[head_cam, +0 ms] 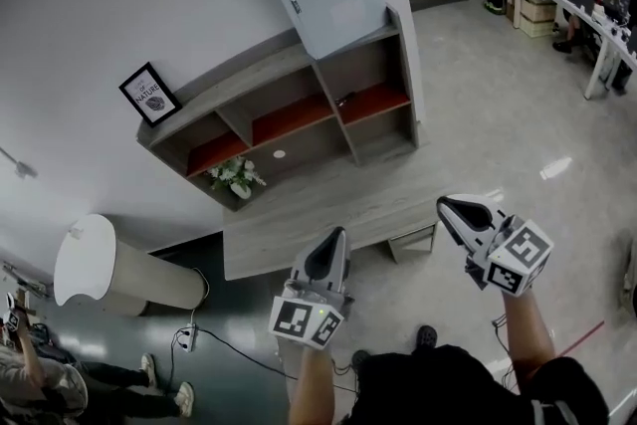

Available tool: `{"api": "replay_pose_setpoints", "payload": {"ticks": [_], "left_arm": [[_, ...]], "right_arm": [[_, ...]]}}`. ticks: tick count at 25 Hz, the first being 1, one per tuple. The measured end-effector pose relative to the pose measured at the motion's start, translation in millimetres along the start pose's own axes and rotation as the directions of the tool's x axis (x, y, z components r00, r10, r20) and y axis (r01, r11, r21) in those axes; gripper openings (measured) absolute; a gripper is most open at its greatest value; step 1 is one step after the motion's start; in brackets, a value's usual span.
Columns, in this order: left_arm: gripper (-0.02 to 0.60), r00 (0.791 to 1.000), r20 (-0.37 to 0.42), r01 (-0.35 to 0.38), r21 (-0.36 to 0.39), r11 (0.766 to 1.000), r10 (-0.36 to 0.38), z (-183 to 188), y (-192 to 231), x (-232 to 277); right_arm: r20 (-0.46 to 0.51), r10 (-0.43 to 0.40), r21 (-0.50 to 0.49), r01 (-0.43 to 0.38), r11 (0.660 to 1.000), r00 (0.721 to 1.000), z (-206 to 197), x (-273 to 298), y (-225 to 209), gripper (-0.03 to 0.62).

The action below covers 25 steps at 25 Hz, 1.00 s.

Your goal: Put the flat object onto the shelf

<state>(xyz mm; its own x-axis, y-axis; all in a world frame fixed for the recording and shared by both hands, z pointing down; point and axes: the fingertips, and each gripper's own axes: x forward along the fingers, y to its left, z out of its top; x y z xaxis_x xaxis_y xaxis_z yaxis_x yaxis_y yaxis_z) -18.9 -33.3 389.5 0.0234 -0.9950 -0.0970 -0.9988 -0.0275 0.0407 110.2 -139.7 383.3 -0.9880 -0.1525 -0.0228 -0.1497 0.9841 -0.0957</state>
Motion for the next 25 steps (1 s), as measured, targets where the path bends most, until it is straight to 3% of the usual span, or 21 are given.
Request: {"api": "replay_pose_setpoints", "payload": {"ticks": [7, 25], "left_arm": [[0.012, 1.000, 0.022, -0.017, 0.033, 0.999, 0.017, 21.6, 16.4, -23.3], [0.012, 0.998, 0.007, -0.063, 0.010, 0.998, 0.063, 15.4, 45.2, -50.1]], "right_arm": [[0.003, 0.015, -0.032, -0.015, 0.999, 1.000, 12.2, 23.0, 23.3, 0.012], [-0.024, 0.049, -0.047, -0.050, 0.998, 0.999, 5.3, 48.0, 53.8, 0.012]]}}
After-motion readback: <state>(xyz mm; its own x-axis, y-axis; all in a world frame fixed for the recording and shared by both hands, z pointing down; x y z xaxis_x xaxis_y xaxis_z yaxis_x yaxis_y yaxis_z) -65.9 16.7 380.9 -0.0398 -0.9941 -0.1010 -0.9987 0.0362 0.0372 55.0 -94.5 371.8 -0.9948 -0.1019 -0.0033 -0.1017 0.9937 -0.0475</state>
